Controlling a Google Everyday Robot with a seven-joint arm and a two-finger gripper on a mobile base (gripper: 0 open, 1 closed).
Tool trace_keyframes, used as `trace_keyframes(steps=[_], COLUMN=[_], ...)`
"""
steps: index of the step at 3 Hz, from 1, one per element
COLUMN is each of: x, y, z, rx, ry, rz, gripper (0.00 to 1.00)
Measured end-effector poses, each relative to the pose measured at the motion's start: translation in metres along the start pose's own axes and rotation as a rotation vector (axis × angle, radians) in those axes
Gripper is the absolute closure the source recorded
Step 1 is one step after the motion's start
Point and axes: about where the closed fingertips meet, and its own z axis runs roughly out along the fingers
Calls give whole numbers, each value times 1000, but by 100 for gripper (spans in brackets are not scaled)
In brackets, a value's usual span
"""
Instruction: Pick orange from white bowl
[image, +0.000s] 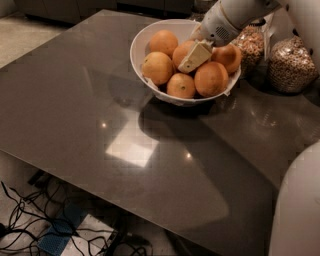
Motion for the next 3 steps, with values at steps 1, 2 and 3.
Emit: trace_keyframes(steps=[1, 2, 3], x=[1, 1, 1], y=[0, 0, 0], z=[2, 2, 2], rx=[-10, -10, -10], ry=[-3, -3, -3], rz=[2, 2, 2], gripper=[75, 100, 100])
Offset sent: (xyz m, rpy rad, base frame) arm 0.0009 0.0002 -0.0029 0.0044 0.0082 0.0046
